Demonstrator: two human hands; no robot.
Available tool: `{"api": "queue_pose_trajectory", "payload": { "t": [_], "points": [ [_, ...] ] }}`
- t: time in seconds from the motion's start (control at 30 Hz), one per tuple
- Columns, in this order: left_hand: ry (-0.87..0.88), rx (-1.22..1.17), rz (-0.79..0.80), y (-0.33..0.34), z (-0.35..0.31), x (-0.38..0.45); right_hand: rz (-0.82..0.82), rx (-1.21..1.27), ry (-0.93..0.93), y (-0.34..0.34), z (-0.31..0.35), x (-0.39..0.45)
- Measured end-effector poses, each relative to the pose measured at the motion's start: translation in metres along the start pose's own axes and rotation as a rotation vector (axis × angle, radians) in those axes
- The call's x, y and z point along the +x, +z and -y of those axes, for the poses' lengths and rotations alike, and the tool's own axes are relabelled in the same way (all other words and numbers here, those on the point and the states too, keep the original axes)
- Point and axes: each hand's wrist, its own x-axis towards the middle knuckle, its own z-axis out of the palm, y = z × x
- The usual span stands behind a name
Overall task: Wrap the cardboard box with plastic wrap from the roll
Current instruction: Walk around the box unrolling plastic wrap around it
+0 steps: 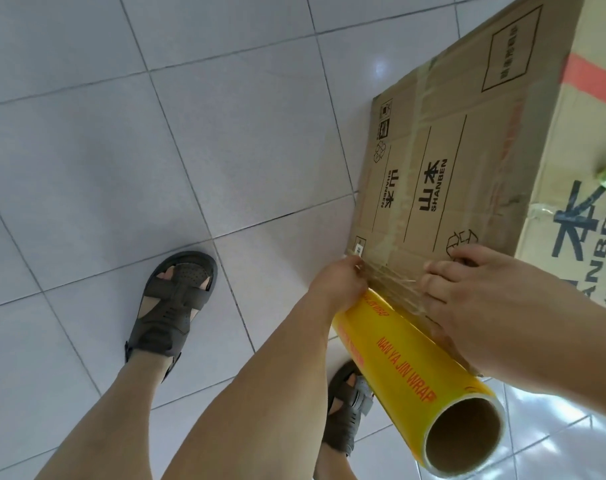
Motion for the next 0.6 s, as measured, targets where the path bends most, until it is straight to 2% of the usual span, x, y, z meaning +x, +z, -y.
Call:
{"api": "queue_pose_trajectory", "payload": {
  "t": [0.13,0.23,0.37,0.6],
  "points": [
    [0.04,0.141,-0.042,-0.006,0.005,0.011,0.09,-0.011,0.044,-0.011,0.006,0.002],
    [0.099,0.158,-0.12,-0.004,0.012,0.013,0.135,0.011,0.021,-0.013,0.008,0.008],
    [0.15,0.103,-0.197,-0.003,0.018,0.013,0.163,-0.005,0.02,-0.014,0.007,0.011],
    [0.136,-0.1,-0.12,-0.01,0.019,0.016,0.204,0.006,0.013,-0.011,0.008,0.014]
  ]
}}
